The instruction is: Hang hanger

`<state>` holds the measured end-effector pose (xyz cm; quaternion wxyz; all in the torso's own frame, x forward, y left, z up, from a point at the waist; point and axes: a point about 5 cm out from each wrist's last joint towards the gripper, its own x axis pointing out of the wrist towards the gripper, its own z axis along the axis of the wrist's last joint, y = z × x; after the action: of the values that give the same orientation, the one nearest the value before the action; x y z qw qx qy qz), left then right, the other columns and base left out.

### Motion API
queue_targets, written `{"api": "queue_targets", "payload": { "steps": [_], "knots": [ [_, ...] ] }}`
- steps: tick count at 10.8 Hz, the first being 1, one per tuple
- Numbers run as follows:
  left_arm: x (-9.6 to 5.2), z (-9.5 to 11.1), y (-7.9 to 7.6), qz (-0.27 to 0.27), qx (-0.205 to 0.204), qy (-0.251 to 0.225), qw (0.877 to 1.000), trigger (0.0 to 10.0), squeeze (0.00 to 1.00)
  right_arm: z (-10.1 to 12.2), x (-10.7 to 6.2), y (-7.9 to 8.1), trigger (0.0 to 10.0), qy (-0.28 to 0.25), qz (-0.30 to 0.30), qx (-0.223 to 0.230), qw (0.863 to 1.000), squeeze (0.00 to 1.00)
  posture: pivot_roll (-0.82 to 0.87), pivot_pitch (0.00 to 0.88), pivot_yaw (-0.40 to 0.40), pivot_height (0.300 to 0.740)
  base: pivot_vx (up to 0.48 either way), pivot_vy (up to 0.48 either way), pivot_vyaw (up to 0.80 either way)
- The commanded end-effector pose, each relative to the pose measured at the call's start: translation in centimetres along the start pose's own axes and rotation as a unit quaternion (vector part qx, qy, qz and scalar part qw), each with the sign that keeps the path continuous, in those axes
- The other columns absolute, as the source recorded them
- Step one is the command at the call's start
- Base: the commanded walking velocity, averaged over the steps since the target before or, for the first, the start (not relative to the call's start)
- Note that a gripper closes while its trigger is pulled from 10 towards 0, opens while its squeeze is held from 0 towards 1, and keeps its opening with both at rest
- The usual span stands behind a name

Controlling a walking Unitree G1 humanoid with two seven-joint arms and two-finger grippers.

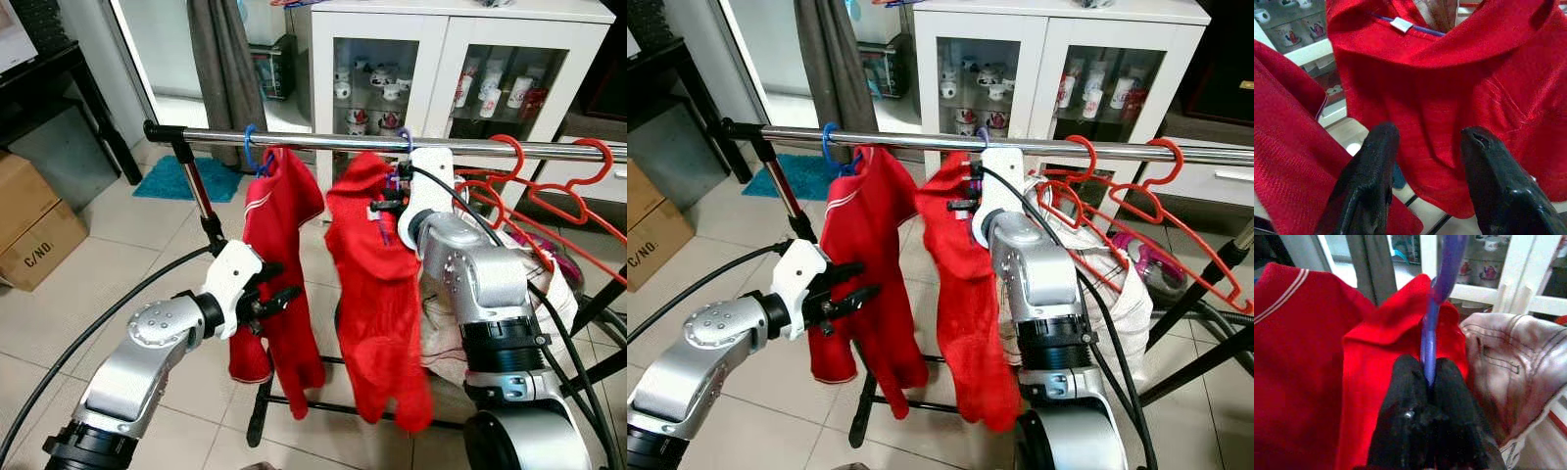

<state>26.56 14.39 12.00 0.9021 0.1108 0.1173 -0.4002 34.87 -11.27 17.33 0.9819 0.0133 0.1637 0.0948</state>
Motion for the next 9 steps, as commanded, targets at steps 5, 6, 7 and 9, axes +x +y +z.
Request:
{"api": "queue_targets", "payload": {
  "steps": [5, 6, 7, 9],
  "knots": [
    [0.5, 0.3, 0.1, 0.019, 0.010, 0.000, 1.000, 10.0, 0.00, 0.1, -1.2, -1.7, 0.0, -0.038, 0.013, -0.030, 0.999, 0.00, -0.07, 0.000, 0.056, 0.740, 0.000, 0.000, 0.00],
    [0.7, 0.7, 0.2, 0.041, 0.006, -0.018, 0.999, 10.0, 0.00, 0.9, -2.5, -2.5, 0.0, -0.086, 0.033, -0.046, 0.995, 0.00, -0.07, 0.000, 0.058, 0.740, 0.000, 0.000, 0.00],
    [1.0, 1.0, 0.3, 0.068, 0.001, -0.030, 0.997, 10.0, 0.00, 1.3, -3.5, -2.9, 0.0, -0.118, 0.048, -0.055, 0.990, 0.00, -0.07, 0.000, 0.059, 0.740, 0.000, 0.000, 0.00],
    [1.3, 1.3, 0.1, 0.098, -0.024, -0.054, 0.993, 10.0, 0.00, -0.5, -6.6, -3.3, 0.0, -0.121, 0.101, -0.135, 0.978, 0.00, -0.08, 0.000, 0.061, 0.740, 0.000, 0.000, 0.00]
  ]
}}
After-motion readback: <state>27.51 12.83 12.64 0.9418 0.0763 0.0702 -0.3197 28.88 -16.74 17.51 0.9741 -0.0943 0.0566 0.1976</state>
